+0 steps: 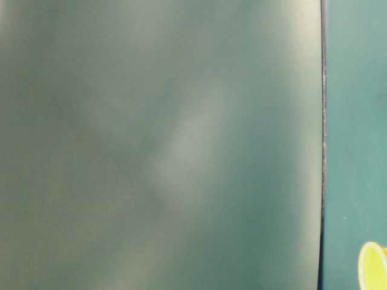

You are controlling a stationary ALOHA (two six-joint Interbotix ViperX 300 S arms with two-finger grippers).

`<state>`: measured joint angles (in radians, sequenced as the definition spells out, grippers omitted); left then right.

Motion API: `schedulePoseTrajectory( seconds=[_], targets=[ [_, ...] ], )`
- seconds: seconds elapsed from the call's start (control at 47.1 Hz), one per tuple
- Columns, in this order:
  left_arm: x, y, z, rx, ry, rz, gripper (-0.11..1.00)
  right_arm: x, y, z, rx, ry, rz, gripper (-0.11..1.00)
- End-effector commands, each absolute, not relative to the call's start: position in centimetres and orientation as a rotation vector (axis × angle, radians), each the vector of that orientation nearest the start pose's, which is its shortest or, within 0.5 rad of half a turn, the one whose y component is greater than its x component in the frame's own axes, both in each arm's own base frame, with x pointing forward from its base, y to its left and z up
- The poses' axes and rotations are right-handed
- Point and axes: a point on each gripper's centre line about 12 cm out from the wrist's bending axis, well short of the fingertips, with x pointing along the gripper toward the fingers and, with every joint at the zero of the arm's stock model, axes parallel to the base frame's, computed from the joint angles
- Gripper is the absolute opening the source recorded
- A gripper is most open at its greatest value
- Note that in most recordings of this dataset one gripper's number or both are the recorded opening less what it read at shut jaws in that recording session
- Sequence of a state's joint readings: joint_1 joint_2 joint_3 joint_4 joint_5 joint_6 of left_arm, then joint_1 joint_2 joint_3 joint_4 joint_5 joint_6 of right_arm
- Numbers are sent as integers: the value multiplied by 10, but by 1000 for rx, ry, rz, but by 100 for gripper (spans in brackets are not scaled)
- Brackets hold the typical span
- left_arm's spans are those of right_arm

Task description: Move the cup backward with left arm.

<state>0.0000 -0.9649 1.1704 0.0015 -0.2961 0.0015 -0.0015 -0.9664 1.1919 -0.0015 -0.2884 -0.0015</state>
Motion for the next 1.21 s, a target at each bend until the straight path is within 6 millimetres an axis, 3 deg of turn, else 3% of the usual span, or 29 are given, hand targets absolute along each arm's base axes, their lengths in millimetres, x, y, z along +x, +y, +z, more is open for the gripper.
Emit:
schedulePoseTrajectory(
  seconds=[0.0,0.191,0.552,0.658,0.785,0.87,1.188],
  targets=[
    [200,-3,294,27,-60,-15,-1,201,-1,305,3,-106,-3,-1],
    [197,-6,293,28,-36,-30,-1,204,-1,317,-6,-66,-3,0],
    [197,-6,285,11,17,-30,2,205,-1,316,-6,-35,-3,0],
    [197,-6,276,2,58,-29,22,205,-1,317,-6,-37,-3,0],
    [198,-5,260,-35,139,-23,61,205,-1,317,-6,-37,-3,-1],
    [199,-5,251,-45,183,-21,80,205,-1,317,-6,-37,-3,-1],
    [198,1,220,-15,136,5,78,204,-1,319,-8,-44,-3,0]
  ],
)
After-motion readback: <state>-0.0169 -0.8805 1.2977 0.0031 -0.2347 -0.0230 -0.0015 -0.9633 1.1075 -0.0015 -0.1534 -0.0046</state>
